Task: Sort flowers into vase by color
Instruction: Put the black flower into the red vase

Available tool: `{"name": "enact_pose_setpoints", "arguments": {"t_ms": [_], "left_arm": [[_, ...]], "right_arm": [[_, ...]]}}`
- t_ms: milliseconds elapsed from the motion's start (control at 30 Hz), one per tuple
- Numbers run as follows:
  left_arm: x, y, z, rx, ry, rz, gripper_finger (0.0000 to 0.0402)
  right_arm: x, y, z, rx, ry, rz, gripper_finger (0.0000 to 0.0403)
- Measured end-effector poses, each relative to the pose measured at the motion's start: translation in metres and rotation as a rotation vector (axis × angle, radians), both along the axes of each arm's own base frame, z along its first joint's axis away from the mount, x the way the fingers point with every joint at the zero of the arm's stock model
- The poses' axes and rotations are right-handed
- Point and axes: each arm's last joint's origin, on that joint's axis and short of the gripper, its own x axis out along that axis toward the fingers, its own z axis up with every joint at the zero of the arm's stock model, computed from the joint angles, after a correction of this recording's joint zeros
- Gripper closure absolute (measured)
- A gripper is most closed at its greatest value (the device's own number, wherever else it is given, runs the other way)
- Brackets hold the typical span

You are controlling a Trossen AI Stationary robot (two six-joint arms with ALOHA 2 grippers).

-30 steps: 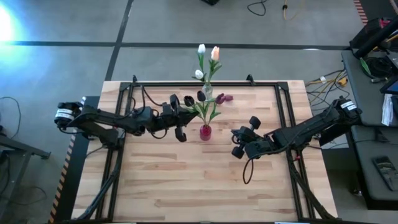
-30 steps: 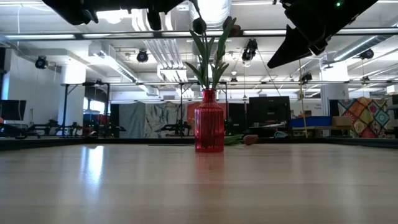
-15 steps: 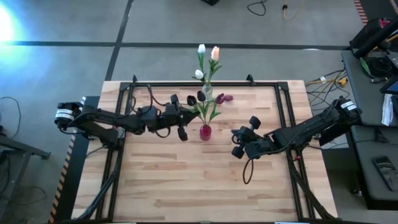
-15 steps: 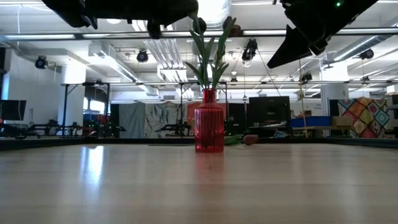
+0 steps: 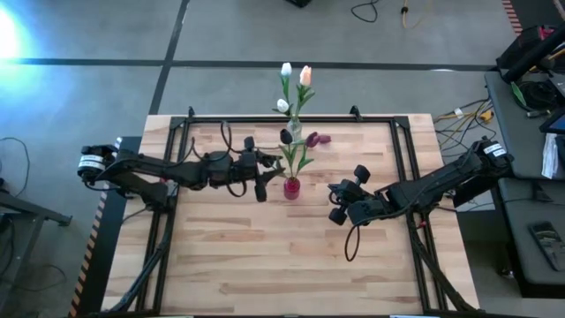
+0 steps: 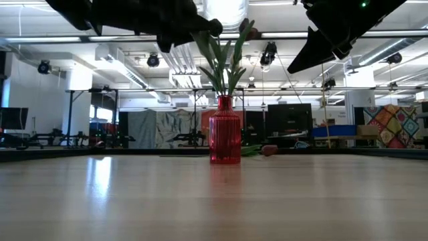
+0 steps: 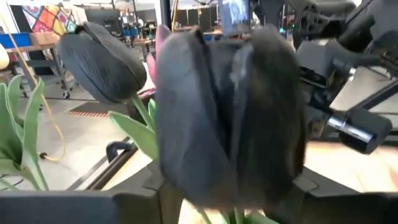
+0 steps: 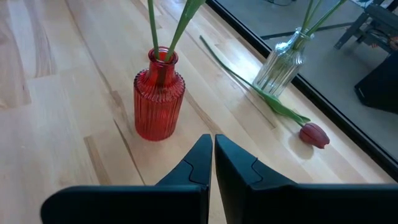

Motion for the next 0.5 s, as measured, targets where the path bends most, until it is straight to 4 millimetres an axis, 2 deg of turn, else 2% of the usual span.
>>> {"name": "enact_pose_setpoints", "arguments": {"t_ms": [267,500], "left_arm": [[-0.0011,-0.0002,-0.006,0.014,0.074,-0.002,0.0199],[-0.0083,-0.0007,-0.0056,0.033,0.144,-0.006,0.0181]], "right_arm": [[0.0,0.0,0.0,0.001,0.001,0.001,0.039],[-0.0004,0.0,-0.0006,0.0,0.008,0.004,0.039]]}}
